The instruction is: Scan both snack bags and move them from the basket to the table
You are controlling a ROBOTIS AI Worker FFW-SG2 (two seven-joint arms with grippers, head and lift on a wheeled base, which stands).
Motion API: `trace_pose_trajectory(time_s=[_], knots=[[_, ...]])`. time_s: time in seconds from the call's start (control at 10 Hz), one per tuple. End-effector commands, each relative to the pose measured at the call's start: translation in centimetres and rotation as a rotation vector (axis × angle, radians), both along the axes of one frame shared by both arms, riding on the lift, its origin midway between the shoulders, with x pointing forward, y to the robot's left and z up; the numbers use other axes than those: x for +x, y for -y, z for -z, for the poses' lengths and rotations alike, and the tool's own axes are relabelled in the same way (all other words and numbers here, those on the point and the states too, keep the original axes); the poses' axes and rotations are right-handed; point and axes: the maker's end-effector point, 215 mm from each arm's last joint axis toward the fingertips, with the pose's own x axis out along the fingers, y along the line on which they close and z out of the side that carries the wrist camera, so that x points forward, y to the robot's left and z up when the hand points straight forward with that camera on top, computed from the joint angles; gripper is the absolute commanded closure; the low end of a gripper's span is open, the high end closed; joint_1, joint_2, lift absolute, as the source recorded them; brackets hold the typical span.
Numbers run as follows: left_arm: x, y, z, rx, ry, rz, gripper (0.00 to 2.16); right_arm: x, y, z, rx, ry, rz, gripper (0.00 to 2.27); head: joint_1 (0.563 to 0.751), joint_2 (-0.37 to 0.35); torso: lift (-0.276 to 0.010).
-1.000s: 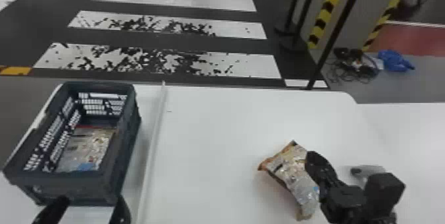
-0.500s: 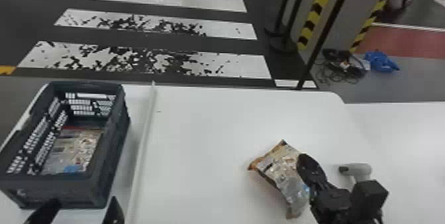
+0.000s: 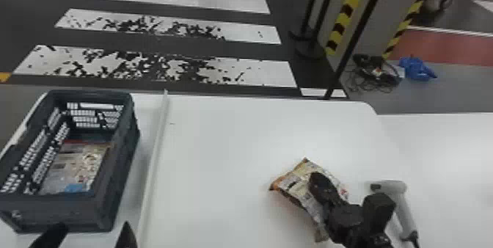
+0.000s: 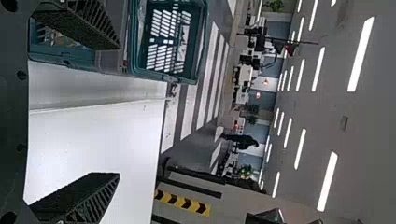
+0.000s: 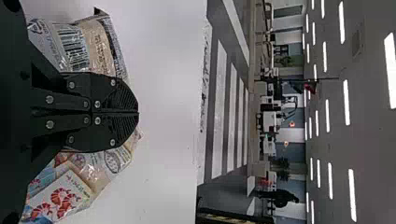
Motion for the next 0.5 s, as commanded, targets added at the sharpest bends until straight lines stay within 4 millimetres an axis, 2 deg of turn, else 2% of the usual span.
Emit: trace_pose_trajectory(time_s=[0.0, 0.2, 0.4], knots=[[0.2, 0.0, 0.2, -0.002, 0.0, 0.0, 0.01, 1.0, -0.2, 1.3, 0.008, -0.02, 0.003, 2.25, 0.695, -0.16, -0.098], [0.7, 0.4, 0.4, -0.008, 0.002, 0.009, 0.01, 3.2, 1.3, 2.8, -0.003, -0.051, 0.072, 2.25, 0.695, -0.159, -0.098], [1.1, 0.6, 0.5, -0.008, 0.003, 0.013, 0.01, 4.6, 4.1, 4.7, -0.01, -0.094, 0.188, 2.25, 0.695, -0.18, -0.098]])
